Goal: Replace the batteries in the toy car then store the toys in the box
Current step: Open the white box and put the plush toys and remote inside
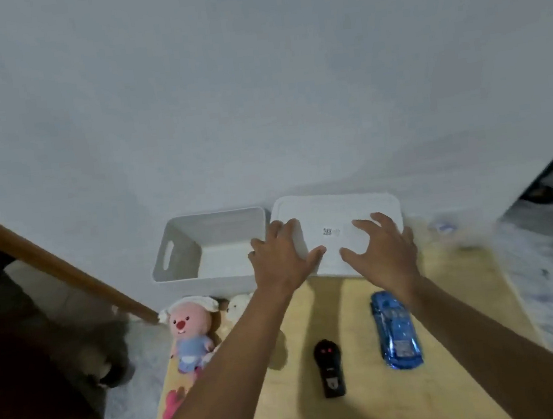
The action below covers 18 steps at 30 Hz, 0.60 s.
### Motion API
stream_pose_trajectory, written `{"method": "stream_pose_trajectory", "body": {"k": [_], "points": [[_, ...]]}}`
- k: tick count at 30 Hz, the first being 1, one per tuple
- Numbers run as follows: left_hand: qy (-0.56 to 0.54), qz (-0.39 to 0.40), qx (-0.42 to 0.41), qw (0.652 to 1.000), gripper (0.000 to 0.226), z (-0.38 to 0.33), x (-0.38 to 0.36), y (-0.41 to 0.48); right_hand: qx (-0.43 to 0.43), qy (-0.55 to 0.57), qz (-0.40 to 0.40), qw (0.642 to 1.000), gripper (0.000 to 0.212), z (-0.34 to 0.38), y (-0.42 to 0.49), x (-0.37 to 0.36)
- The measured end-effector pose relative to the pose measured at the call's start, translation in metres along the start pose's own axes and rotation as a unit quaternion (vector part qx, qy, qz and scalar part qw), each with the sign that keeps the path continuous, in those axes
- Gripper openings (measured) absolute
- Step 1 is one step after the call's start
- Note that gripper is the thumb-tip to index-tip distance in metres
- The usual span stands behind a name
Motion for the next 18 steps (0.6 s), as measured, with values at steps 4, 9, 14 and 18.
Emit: {"method": "stream_pose_trajectory", "body": {"k": [4,9,14,18], "points": [[-0.010,0.079,-0.083,0.993,0.080,-0.087,-0.063,-0.008,-0.066,-0.023,-0.045,0.997,0.067,-0.103,-0.015,0.028],[0.009,0.179,-0.156,0.971,0.084,-0.165,-0.137,-0.022,-0.211,0.027,-0.022,0.977,0.066,-0.204,-0.055,0.032],[0.068,0.271,-0.213,0.936,0.090,-0.202,-0.210,-0.030,-0.306,0.084,0.018,0.948,0.069,-0.273,-0.093,-0.004],[0.085,0.307,-0.238,0.918,0.089,-0.210,-0.245,-0.037,-0.327,0.097,0.038,0.939,0.068,-0.303,-0.112,-0.030]]}}
Point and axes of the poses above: each hand's wrist, its own y-axis towards the middle knuckle, its own x-axis out of the back of the hand, z = x × y, the point moved 5 cm from there along y, towards the middle knuckle, and after that the axes turned 5 degrees about z, right-handed, at the moved point
